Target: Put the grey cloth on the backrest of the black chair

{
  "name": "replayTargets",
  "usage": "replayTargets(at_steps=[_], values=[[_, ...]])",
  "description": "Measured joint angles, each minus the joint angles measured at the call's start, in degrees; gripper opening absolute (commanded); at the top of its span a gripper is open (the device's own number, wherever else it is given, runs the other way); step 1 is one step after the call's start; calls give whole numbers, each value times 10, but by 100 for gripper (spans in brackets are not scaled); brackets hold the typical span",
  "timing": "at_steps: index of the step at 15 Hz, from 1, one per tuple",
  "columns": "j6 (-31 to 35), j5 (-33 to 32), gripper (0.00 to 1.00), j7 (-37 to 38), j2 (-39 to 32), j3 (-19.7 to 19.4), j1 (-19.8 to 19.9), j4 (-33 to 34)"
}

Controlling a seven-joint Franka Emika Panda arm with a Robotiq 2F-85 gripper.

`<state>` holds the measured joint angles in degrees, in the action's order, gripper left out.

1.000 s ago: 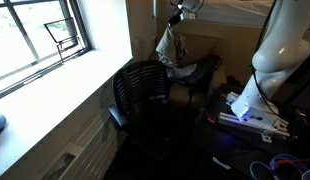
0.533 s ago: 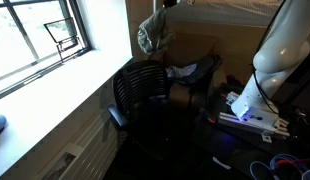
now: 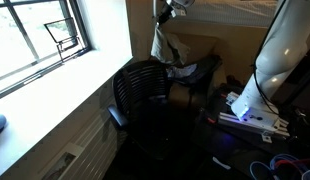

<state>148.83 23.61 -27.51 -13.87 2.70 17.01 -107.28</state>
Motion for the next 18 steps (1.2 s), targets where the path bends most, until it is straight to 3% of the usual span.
replayTargets(at_steps=[8,18], values=[[-32,-160,0,40,-18,8,-127,-25],[-61,-274,0,330,25,-3,-207,132]])
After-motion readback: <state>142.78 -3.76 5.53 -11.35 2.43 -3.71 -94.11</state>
